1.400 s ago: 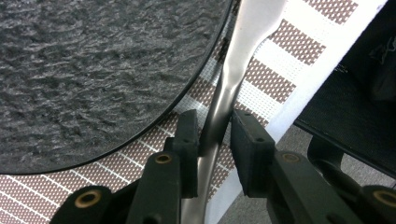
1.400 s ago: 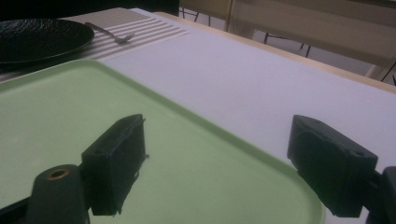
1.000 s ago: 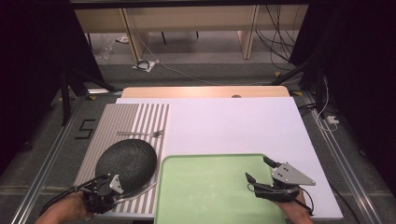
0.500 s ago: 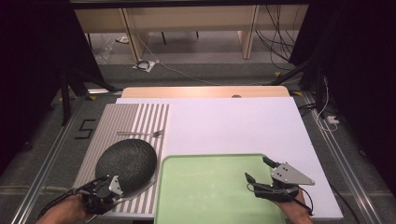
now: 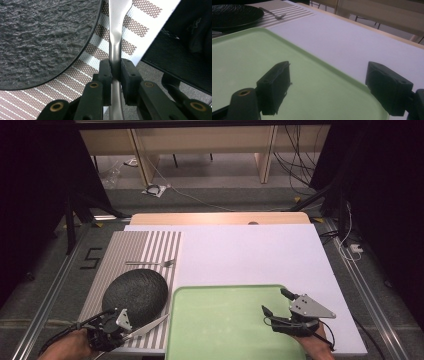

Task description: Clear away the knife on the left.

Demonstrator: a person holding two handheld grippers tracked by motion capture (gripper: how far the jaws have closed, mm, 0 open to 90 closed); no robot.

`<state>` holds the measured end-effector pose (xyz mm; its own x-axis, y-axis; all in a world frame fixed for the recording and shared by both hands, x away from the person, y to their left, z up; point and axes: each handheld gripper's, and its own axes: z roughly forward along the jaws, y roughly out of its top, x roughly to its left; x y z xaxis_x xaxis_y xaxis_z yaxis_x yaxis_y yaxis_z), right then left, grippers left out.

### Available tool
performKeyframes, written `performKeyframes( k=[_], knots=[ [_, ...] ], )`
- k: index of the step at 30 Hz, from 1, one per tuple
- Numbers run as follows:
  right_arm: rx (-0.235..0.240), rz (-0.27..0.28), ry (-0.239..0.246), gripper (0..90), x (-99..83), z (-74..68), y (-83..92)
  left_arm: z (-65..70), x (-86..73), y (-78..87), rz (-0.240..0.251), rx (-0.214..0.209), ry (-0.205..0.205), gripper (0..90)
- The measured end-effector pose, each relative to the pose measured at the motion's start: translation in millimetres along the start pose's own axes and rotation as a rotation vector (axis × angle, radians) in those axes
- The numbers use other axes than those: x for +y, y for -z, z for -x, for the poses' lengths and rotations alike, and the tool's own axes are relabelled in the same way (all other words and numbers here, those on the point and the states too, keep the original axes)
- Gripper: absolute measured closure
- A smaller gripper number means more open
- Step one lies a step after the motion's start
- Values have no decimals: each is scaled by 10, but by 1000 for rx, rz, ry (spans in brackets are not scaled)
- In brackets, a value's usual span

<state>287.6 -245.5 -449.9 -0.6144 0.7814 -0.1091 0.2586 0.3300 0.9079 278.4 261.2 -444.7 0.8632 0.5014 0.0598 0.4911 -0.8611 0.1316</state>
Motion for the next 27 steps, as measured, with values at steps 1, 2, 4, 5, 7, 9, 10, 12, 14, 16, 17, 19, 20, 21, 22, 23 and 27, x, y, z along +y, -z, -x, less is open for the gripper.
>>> performKeyframes(
  k=[1,2,4,5,7,9,10,12,14,16,17,19,20,21,22,23,27],
  knots=[
    [0,0,1,209,0,0,0,7,-4,9,1,1,2,793],
    [0,-1,1,210,1,-4,0,9,-7,16,1,-2,6,793],
    [0,-1,1,209,1,-4,-1,14,-9,34,8,4,10,793],
    [0,-1,0,209,2,-5,-1,13,-6,45,10,3,15,793],
    [0,-1,0,210,1,-5,-1,28,20,77,31,3,18,793],
    [0,-1,0,209,1,-4,0,35,34,86,41,2,23,793],
    [0,-1,0,209,2,-3,1,40,51,97,50,-2,27,793],
    [-1,0,0,209,2,0,3,49,88,121,72,-3,41,793],
    [-1,1,0,209,2,1,3,58,129,147,99,-3,48,793],
    [-1,2,-1,209,2,1,5,60,179,168,118,0,54,793],
    [0,1,1,210,3,1,5,54,238,180,142,2,68,793],
    [1,2,1,209,3,1,5,48,267,184,157,-5,73,793],
    [0,2,3,209,3,2,7,41,299,189,168,-10,81,793],
    [0,2,-1,209,3,0,7,41,332,190,180,-10,89,793],
    [-1,3,-2,209,3,0,9,39,367,191,186,-10,90,793],
    [-1,3,-2,209,3,0,9,36,401,191,192,-17,94,793],
    [-1,6,0,210,2,5,14,47,536,171,218,-37,105,793]
  ],
)
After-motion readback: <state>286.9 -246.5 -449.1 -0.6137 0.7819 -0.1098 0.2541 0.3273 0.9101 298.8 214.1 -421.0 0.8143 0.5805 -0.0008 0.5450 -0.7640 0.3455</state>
